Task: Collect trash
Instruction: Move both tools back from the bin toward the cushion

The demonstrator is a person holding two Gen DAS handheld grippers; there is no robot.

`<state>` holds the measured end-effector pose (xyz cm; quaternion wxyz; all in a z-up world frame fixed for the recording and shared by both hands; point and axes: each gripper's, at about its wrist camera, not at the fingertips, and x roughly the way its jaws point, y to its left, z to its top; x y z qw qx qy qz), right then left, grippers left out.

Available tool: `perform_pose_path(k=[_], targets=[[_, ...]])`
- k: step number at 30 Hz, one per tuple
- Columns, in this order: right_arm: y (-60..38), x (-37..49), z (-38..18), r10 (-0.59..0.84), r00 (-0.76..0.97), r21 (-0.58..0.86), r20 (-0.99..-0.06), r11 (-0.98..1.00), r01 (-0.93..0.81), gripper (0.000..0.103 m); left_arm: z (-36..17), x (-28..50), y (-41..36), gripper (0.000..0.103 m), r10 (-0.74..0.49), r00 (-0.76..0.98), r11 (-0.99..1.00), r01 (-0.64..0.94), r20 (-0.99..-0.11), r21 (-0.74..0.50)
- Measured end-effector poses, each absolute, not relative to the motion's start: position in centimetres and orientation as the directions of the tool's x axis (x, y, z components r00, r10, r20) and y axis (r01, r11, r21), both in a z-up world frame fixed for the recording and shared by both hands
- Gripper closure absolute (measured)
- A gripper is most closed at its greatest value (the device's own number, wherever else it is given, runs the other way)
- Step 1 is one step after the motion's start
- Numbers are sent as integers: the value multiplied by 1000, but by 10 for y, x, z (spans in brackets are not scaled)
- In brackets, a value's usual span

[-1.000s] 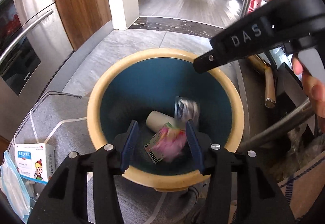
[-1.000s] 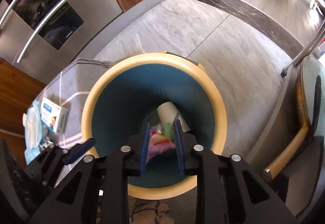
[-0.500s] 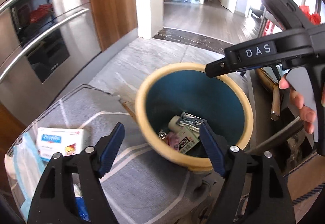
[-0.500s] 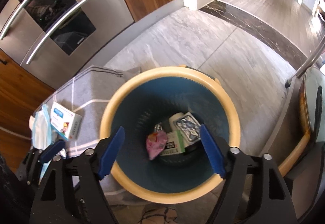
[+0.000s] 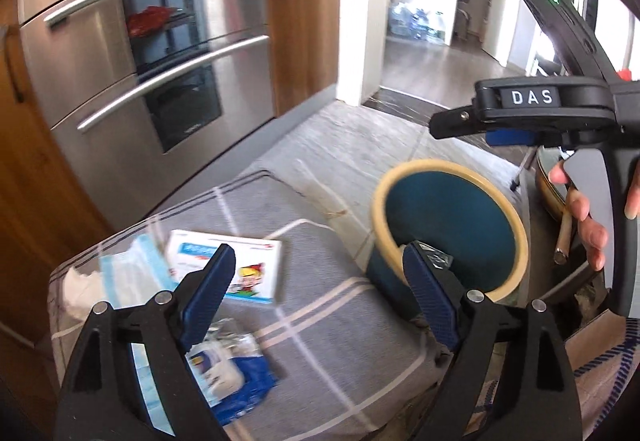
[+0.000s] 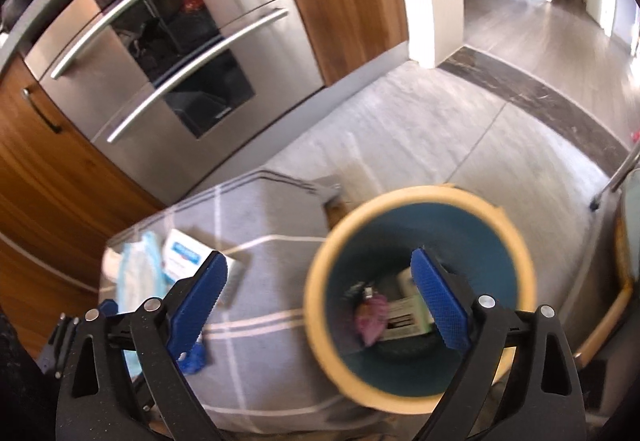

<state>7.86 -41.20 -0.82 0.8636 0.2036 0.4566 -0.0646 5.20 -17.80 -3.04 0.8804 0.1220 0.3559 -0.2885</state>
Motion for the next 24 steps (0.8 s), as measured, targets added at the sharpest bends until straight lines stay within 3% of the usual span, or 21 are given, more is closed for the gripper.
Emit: perform_pose_path(k=[13,24], targets=[[-324,109,-1,154,577,319,-802,928,195,10,-8,63,-74,18,-315,658,904,428,-684,-5],[-229,151,-30,143,550,101,-823,989,-106,10,-27,82,19,17,-170,652,971,238,-739,-13]])
